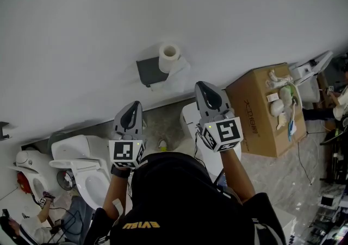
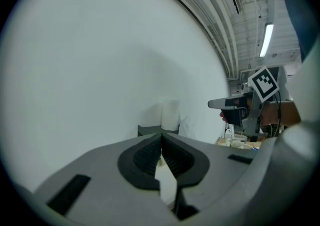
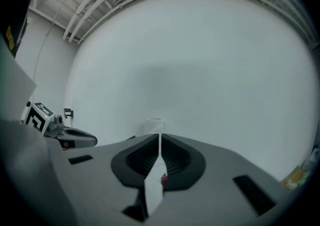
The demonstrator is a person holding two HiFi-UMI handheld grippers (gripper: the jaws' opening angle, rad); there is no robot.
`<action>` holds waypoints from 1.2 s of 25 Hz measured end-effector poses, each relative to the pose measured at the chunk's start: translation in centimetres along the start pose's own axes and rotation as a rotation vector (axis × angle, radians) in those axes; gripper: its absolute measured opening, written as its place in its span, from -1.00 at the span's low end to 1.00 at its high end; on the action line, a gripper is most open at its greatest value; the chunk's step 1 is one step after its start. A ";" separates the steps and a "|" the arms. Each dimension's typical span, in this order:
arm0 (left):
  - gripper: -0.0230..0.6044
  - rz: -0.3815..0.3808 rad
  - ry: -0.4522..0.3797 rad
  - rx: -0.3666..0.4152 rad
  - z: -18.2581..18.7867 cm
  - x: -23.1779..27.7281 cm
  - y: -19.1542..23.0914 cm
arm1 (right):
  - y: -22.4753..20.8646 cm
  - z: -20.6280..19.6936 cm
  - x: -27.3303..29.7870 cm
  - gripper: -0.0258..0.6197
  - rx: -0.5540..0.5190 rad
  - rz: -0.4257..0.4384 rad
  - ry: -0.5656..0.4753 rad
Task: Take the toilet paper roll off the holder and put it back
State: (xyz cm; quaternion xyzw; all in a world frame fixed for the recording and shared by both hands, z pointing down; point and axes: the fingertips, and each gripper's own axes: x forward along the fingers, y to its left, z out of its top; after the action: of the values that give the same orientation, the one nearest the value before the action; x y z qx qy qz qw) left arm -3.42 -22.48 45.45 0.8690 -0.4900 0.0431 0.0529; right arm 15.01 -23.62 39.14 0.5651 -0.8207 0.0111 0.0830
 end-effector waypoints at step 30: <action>-0.89 0.007 0.006 0.013 0.0 -0.2 0.6 | -1.1 -2.3 -3.0 -0.94 0.021 -0.006 0.036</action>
State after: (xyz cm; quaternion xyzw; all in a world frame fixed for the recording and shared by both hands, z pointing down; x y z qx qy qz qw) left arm -4.02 -22.66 45.45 0.8675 -0.4927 0.0490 0.0483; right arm 17.35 -21.01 40.88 0.5683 -0.8171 0.0294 0.0919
